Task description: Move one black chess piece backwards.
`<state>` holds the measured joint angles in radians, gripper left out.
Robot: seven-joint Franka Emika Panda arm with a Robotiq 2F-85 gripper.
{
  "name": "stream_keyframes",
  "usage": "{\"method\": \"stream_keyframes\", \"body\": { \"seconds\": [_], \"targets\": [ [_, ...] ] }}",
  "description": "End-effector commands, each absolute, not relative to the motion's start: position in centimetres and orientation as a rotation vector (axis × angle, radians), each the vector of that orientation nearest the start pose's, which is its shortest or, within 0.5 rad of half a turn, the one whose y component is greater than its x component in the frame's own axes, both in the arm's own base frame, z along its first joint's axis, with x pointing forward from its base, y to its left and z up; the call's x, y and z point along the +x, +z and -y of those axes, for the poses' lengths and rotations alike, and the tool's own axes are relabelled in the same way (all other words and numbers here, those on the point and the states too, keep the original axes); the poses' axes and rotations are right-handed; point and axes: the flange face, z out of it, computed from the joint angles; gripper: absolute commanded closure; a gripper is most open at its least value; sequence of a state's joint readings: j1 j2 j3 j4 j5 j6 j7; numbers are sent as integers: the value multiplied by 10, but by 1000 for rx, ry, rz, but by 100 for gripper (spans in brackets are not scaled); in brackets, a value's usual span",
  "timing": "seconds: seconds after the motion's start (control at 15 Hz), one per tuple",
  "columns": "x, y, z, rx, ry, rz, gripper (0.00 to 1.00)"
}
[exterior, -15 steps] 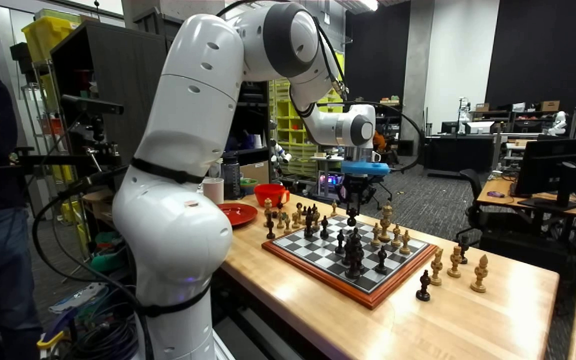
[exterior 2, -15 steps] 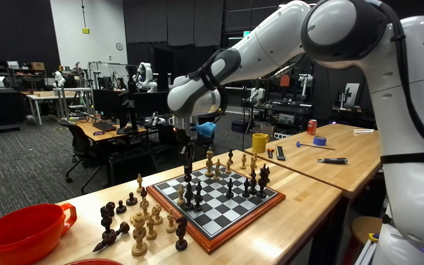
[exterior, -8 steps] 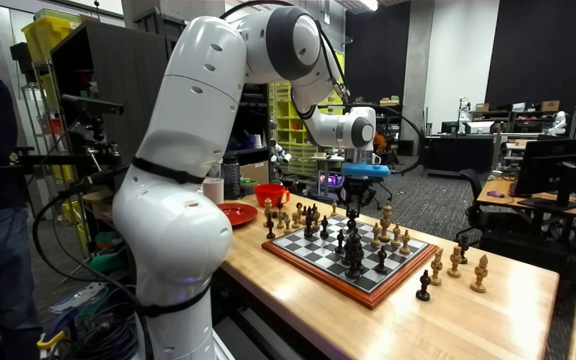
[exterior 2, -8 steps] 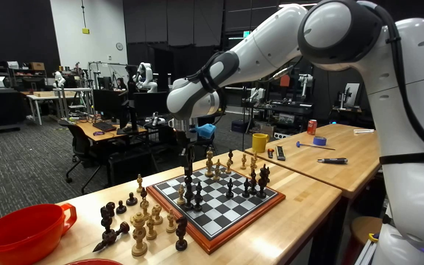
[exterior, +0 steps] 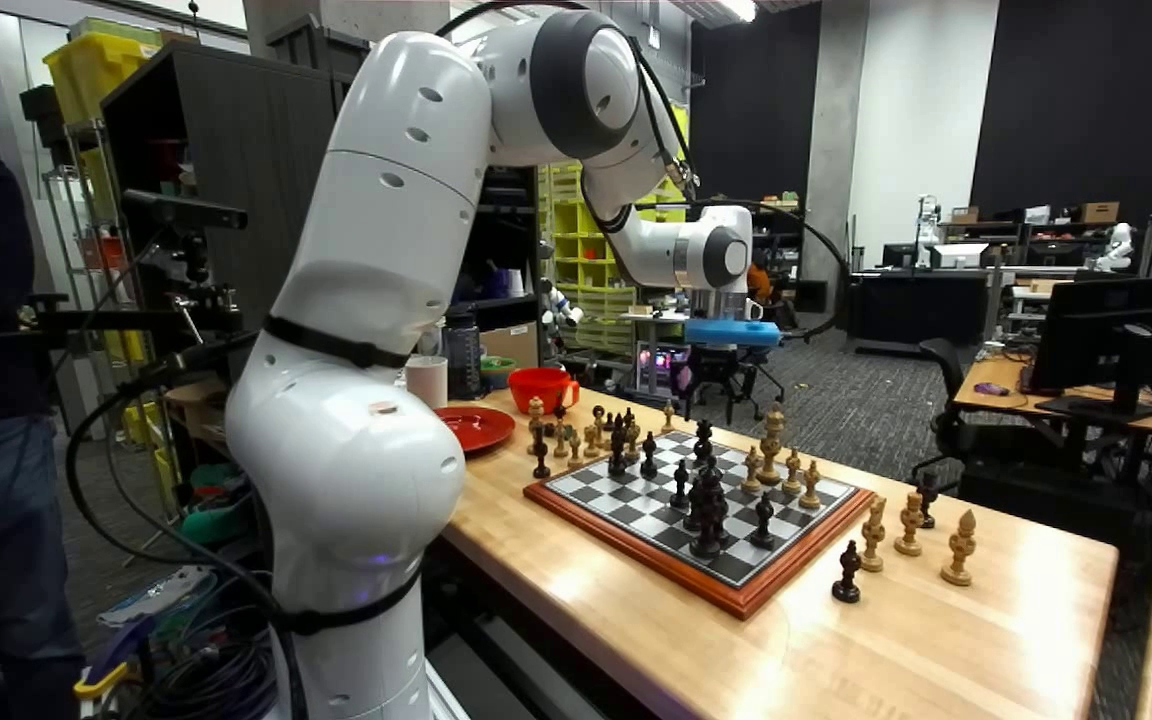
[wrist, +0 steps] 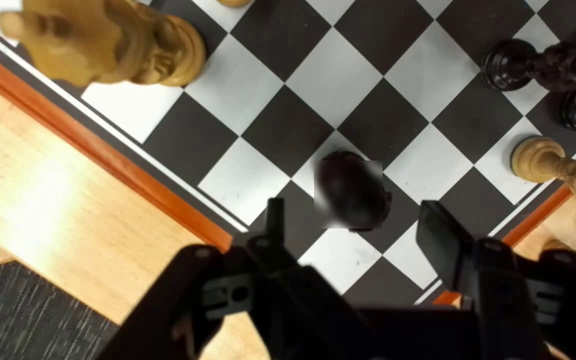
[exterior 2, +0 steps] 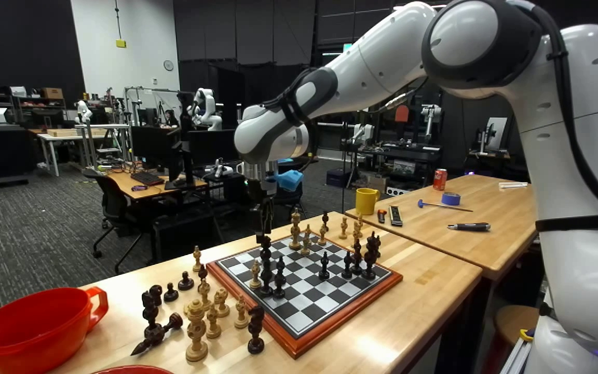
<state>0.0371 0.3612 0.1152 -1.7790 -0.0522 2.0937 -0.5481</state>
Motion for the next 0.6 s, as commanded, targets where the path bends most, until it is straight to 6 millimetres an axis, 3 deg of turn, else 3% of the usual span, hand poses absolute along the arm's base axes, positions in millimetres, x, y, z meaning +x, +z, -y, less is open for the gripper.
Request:
{"method": "stream_keyframes", "body": {
  "seconds": [0.0,0.33,0.53],
  "targets": [
    [623,391,-92,-2937,20,1120,0],
    [592,455,-83,-2973,-8,995,0],
    [552,493,-67,-3015,-6,802,0]
  ]
}}
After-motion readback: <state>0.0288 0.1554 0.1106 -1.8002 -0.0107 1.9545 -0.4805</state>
